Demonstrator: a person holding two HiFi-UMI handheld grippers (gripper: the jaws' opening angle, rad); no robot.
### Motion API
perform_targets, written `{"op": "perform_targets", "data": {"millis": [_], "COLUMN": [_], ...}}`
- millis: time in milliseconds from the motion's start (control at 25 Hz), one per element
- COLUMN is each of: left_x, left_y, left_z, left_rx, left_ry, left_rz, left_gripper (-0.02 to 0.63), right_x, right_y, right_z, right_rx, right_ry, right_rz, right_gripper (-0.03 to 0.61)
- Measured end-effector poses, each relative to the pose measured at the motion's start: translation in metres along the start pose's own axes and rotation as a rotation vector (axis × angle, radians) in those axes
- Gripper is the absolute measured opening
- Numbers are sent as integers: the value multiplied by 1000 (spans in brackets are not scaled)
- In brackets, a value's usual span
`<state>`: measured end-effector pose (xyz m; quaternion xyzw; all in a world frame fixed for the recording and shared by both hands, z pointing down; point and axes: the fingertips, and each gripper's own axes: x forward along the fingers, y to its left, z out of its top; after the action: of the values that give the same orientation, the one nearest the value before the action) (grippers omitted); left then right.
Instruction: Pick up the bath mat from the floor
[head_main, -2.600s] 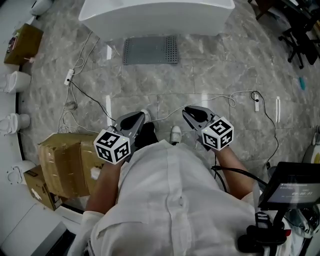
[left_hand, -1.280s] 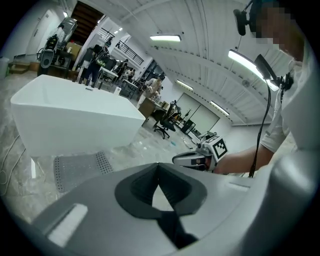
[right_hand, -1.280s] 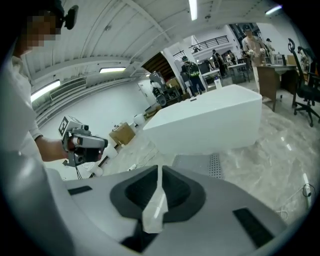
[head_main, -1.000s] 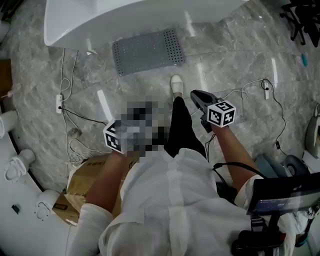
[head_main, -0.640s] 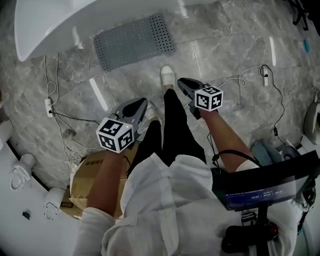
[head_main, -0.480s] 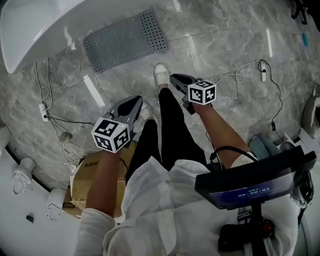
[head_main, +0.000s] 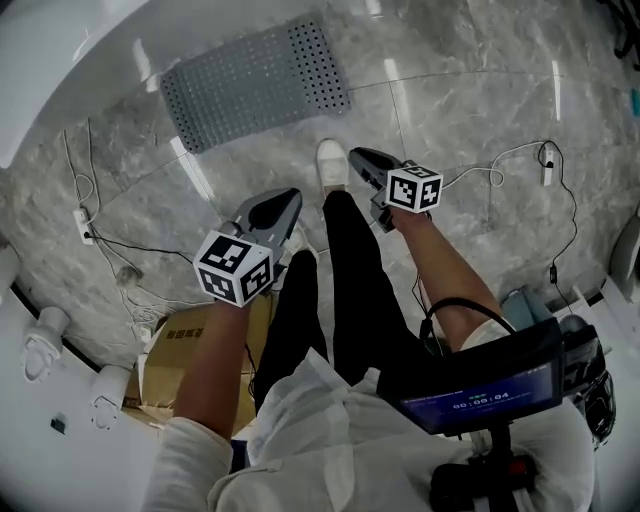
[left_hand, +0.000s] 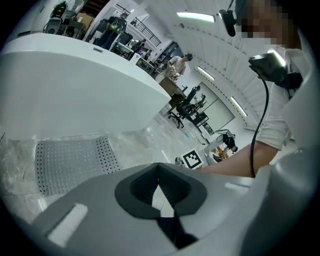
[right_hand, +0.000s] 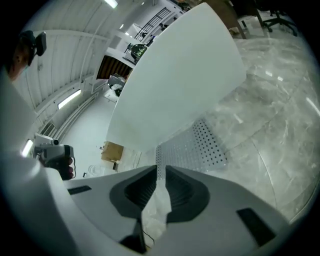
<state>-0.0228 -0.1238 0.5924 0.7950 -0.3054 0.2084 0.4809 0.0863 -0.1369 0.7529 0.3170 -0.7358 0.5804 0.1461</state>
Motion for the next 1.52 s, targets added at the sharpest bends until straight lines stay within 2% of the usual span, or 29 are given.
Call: {"op": "perform_targets", "data": {"millis": [160, 320, 640, 1120, 1520], "left_x": [30, 53, 82, 121, 151], "left_y": [20, 34, 66, 108, 140], "left_z": [-8, -22, -40, -62, -79], "left_rx": [-18, -33, -52, -44, 2], "left_ry": [9, 14, 12, 1, -1], "left_rz": [-5, -5, -10, -34, -48], "left_gripper": [6, 6, 6, 7, 8], "right_x": [20, 41, 81, 140, 180], "right_y": [-42, -82, -154, -223, -290], "right_z": [-9, -22, -59, -70, -83], "right_rx": [61, 129, 264, 359, 416], "right_ry": [-8, -18, -33, -90, -110], "right_rz": [-17, -24, -55, -35, -99], "right_gripper": [26, 60, 71, 84, 121]}}
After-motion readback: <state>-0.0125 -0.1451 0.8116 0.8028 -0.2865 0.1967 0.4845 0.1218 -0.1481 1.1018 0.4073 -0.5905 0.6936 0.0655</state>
